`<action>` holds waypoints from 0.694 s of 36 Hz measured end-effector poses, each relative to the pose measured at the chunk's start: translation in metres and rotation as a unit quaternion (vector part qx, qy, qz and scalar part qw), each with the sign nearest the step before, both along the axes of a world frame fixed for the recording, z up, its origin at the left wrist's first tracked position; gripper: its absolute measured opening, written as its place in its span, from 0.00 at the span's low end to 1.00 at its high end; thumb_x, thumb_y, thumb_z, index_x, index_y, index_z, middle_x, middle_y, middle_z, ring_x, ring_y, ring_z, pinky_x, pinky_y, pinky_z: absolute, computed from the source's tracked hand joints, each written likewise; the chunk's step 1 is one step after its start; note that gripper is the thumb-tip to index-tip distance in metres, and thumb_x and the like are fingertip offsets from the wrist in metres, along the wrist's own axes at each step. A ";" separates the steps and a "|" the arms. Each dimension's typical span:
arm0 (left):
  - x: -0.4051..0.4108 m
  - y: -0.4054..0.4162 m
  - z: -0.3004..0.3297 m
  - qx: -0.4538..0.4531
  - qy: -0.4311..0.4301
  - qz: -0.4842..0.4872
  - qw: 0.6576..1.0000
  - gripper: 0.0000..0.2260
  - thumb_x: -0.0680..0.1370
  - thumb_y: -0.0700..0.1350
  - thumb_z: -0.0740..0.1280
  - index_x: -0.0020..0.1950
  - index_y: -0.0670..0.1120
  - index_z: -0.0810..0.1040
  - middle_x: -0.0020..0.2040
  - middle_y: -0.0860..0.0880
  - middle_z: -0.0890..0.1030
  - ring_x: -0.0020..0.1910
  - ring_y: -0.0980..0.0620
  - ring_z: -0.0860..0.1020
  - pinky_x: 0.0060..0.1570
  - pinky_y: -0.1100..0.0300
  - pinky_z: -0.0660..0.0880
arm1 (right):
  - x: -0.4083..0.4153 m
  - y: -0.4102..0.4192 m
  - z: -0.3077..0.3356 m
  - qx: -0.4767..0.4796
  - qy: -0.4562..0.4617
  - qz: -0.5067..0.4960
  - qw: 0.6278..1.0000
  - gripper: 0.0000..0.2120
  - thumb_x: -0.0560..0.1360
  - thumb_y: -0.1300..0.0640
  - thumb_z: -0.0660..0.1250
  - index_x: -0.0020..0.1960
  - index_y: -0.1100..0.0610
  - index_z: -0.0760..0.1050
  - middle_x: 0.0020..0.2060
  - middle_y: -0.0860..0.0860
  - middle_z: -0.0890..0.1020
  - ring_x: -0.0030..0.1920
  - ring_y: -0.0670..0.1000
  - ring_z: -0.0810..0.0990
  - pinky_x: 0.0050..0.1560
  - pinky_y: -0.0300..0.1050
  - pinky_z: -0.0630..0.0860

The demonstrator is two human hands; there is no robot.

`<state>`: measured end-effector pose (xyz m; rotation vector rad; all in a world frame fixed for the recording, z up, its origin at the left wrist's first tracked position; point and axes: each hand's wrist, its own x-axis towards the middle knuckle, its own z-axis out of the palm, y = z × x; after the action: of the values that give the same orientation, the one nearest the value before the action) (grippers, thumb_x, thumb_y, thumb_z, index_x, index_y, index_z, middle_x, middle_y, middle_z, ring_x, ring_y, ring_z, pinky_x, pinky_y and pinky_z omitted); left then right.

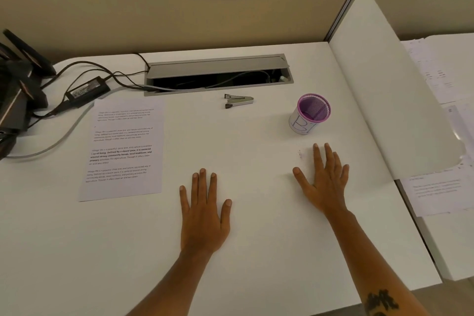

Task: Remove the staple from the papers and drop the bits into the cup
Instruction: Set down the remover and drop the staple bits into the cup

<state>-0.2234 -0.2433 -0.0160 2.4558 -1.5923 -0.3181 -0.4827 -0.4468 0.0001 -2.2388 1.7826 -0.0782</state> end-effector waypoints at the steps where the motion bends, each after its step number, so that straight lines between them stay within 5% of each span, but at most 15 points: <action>1: 0.000 0.000 0.000 0.000 -0.001 0.000 1.000 0.33 0.86 0.61 0.49 0.88 0.47 0.50 0.89 0.44 0.47 0.88 0.45 0.45 0.85 0.35 0.49 | 0.001 -0.001 -0.001 -0.003 -0.005 -0.013 1.000 0.44 0.77 0.24 0.50 0.85 0.45 0.44 0.85 0.51 0.47 0.84 0.60 0.48 0.80 0.69 0.46; 7: 0.000 0.000 0.000 0.005 -0.004 0.000 1.000 0.33 0.86 0.62 0.48 0.88 0.47 0.50 0.89 0.44 0.47 0.88 0.45 0.45 0.85 0.35 0.49 | 0.005 -0.024 0.000 0.014 0.012 -0.055 0.998 0.44 0.76 0.22 0.47 0.84 0.45 0.48 0.85 0.51 0.47 0.84 0.61 0.47 0.80 0.69 0.47; 19: 0.000 0.000 0.001 0.005 0.002 0.001 1.000 0.33 0.86 0.62 0.48 0.88 0.47 0.50 0.89 0.44 0.46 0.88 0.45 0.45 0.84 0.35 0.49 | -0.010 -0.021 0.007 0.016 0.023 0.068 0.997 0.35 0.77 0.24 0.41 0.82 0.33 0.50 0.84 0.50 0.49 0.84 0.61 0.47 0.80 0.69 0.45; 25: 0.000 0.000 0.001 0.006 0.004 0.001 1.000 0.33 0.86 0.62 0.48 0.88 0.47 0.50 0.89 0.44 0.46 0.88 0.45 0.44 0.84 0.35 0.49 | 0.002 0.012 -0.002 0.017 0.016 -0.029 0.999 0.47 0.76 0.23 0.44 0.85 0.51 0.47 0.85 0.50 0.47 0.84 0.58 0.44 0.81 0.67 0.43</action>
<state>-0.2237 -0.2437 -0.0150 2.4612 -1.5901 -0.3359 -0.4810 -0.4347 -0.0021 -2.1764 1.8516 -0.0246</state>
